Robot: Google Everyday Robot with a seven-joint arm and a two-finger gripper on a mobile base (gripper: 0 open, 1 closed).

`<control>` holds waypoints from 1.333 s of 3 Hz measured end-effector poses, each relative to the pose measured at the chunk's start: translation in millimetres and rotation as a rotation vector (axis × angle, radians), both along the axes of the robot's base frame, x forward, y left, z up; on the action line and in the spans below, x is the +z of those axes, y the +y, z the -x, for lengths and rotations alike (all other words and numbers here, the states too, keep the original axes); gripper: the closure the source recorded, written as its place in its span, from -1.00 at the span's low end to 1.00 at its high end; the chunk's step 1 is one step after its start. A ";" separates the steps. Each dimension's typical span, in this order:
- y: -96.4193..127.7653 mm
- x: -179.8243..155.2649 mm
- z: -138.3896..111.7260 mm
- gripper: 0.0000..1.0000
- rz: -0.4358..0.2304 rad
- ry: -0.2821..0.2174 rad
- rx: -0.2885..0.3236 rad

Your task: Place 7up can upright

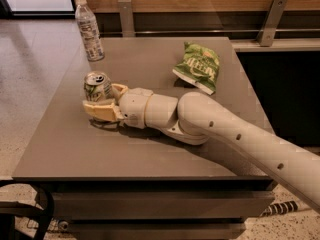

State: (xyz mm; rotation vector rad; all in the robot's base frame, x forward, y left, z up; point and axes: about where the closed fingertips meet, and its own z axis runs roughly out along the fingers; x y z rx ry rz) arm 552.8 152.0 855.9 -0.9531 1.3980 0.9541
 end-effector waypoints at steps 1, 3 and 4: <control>0.1 2.2 0.0 0.27 0.000 0.000 0.000; 0.2 2.6 0.1 -0.81 0.000 0.000 0.000; 1.8 3.0 0.9 -1.00 0.000 -0.001 0.003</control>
Offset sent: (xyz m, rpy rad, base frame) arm 0.0000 0.0001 0.0021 0.0000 -0.0001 0.0001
